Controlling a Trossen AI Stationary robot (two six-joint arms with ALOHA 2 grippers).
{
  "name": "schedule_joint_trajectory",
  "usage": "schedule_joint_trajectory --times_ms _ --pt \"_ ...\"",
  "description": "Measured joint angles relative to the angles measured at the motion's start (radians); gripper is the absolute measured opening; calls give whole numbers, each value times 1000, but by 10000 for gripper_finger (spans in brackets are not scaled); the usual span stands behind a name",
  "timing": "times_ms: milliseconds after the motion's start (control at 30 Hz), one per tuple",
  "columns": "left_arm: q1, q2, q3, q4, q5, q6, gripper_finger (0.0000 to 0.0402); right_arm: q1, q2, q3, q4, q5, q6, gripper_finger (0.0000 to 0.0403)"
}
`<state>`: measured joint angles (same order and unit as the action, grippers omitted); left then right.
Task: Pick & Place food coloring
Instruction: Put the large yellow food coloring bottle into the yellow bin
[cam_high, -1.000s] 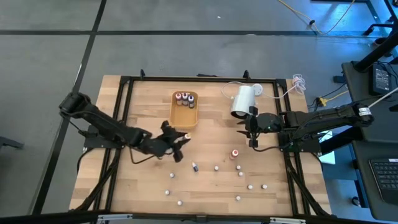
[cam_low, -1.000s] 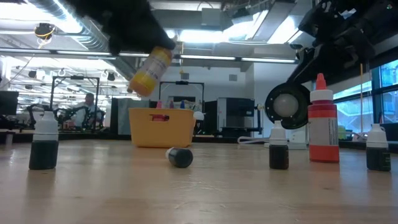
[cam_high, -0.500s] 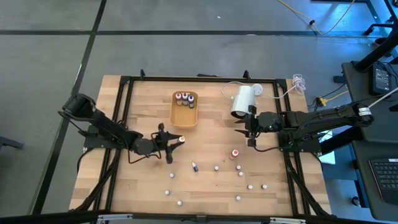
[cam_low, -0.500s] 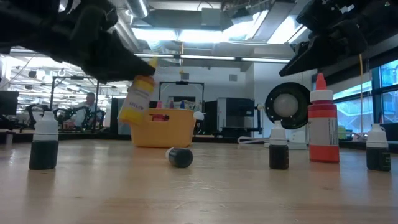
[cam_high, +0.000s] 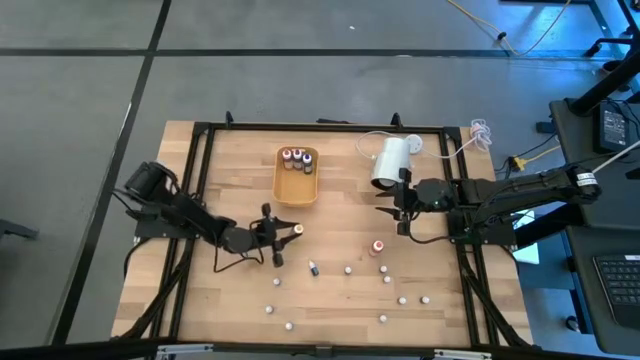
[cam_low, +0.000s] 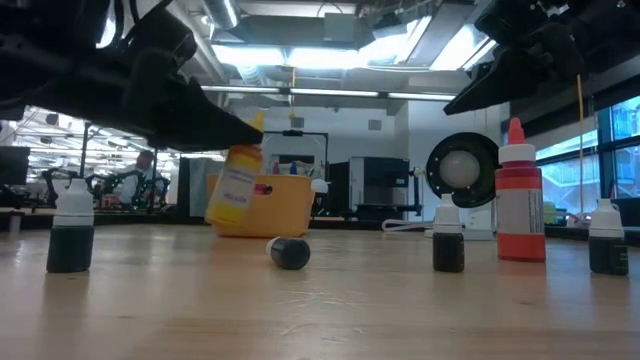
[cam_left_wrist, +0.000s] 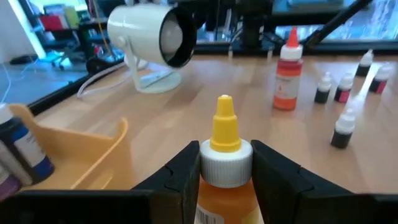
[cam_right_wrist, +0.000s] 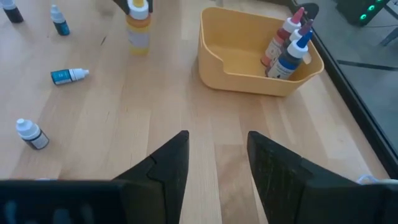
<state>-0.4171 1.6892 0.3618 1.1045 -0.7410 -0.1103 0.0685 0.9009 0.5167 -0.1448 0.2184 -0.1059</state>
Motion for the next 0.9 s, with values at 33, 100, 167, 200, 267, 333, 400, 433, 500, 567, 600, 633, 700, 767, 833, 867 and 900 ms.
schedule_joint_trajectory --times_ms 33,100,167,200,267,333,400,433,500,567,600,633,700,767,833,867,900 --pt "0 24 0 42 0 13 116 0 0 0 0 0 0 165" --pt "1 75 0 123 0 27 117 0 0 0 0 0 0 165" --pt "9 125 0 204 3 28 121 0 0 0 0 0 0 165" --pt "13 148 0 242 2 28 123 0 0 0 0 0 0 165" --pt "22 192 0 297 4 28 124 0 0 0 0 0 0 165" --pt "33 227 0 346 29 28 123 0 0 0 0 0 0 165" --pt "44 254 0 388 53 29 121 0 0 0 -1 0 0 165" --pt "49 264 0 401 63 31 121 0 0 0 -1 0 0 165" --pt "58 276 0 413 73 31 122 0 0 0 -1 0 0 165" --pt "64 280 1 416 80 30 128 0 0 0 -1 0 0 165" --pt "66 280 1 416 80 30 132 0 0 0 -1 0 0 165" --pt "67 280 1 415 80 30 135 0 0 0 -1 0 0 165" --pt "67 280 1 415 79 29 142 0 0 0 -1 0 0 165" --pt "66 280 1 413 79 26 147 0 0 0 -1 0 0 165" --pt "67 280 1 411 78 20 148 0 0 0 -1 0 0 165" --pt "67 280 1 411 78 20 148 0 0 0 -1 0 0 165" --pt "66 280 1 411 78 20 147 0 0 0 -1 0 0 165"
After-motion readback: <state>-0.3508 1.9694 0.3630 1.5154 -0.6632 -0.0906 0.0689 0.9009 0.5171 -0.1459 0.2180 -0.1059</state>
